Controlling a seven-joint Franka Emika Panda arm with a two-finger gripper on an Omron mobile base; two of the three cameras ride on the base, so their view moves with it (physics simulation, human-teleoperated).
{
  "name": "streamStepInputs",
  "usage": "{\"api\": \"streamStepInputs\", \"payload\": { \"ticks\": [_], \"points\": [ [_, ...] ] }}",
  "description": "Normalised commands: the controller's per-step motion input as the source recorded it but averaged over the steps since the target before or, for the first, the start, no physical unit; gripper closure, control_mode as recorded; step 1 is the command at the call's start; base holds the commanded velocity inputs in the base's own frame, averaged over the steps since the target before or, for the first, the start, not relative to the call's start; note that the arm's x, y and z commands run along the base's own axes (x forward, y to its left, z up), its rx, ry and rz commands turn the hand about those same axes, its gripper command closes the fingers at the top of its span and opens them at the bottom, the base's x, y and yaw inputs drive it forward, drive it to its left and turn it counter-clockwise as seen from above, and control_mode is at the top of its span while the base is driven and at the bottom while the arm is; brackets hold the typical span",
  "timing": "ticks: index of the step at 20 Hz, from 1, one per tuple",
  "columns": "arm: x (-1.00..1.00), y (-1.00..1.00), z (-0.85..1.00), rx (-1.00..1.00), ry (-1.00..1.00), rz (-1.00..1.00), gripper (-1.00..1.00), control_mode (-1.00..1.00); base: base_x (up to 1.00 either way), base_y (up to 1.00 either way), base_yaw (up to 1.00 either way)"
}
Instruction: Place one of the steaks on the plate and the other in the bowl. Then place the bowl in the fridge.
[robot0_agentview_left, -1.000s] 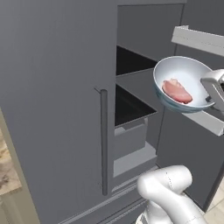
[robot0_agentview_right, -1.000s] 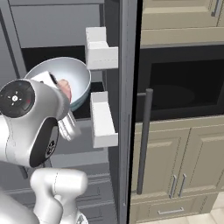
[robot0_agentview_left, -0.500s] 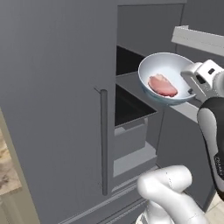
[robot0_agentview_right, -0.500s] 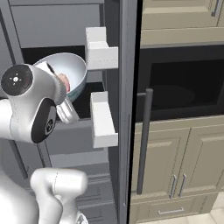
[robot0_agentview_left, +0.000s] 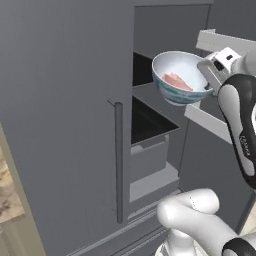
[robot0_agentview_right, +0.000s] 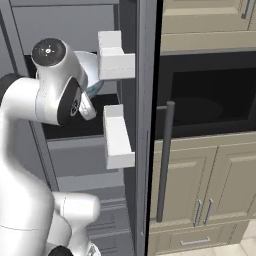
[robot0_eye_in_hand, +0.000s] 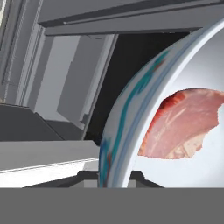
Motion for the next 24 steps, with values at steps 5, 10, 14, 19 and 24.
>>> {"api": "streamStepInputs", "payload": {
  "ticks": [5,10,14,19,24],
  "points": [
    [0.57,0.14,0.14,0.0,0.03,0.0,1.0,-1.0,0.0,0.0,0.0],
    [0.42,0.43,0.0,-0.02,0.0,-0.01,1.0,-1.0,0.0,0.0,0.0],
    [0.61,0.35,0.0,-0.01,0.0,0.0,1.0,-1.0,0.0,0.0,0.0],
    [0.74,0.23,0.0,0.0,0.01,0.0,1.0,-1.0,0.0,0.0,0.0],
    [0.82,0.05,0.0,0.0,0.04,0.0,1.0,-1.0,0.0,0.0,0.0]
  ]
}}
